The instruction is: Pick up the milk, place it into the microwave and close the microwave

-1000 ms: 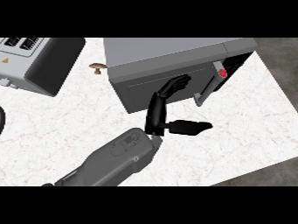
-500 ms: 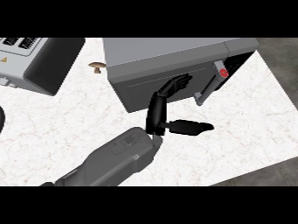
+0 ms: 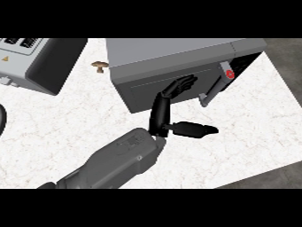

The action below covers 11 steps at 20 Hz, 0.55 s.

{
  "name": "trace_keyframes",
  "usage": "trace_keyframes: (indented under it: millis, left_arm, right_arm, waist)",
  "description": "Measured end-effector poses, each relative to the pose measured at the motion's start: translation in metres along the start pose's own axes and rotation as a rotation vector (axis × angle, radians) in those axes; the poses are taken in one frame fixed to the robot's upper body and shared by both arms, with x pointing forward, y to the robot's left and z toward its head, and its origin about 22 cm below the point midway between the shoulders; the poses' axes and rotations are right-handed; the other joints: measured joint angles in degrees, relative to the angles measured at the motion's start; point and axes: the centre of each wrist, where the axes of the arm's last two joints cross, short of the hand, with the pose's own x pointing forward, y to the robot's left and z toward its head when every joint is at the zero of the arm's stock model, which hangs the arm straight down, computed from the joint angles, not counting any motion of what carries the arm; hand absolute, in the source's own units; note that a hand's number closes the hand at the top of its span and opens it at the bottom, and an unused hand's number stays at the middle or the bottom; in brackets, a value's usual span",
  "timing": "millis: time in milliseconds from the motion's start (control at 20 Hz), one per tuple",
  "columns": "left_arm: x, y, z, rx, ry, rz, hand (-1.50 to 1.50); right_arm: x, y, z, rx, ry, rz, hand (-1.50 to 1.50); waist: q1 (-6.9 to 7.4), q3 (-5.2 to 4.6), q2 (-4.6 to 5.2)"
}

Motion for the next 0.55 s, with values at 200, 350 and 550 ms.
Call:
trace_keyframes:
  millis: [200,350,550]
  left_arm:
    - [-0.001,0.001,0.0,0.008,-0.005,0.004,-1.5]
    - [-0.002,0.002,0.0,0.015,-0.009,0.007,-1.5]
    - [-0.004,0.003,0.0,0.025,-0.012,0.013,-1.5]
  right_arm:
    - [-0.008,-0.003,-0.001,-0.007,0.011,-0.068,-1.5]
    - [-0.012,-0.008,-0.001,-0.009,0.018,-0.103,-1.5]
    - [-0.015,-0.015,-0.003,-0.006,0.023,-0.138,-1.5]
  waist:
    - [-0.21,-0.01,-0.06]
    - [-0.41,0.01,-0.14]
    - [-0.65,0.03,-0.22]
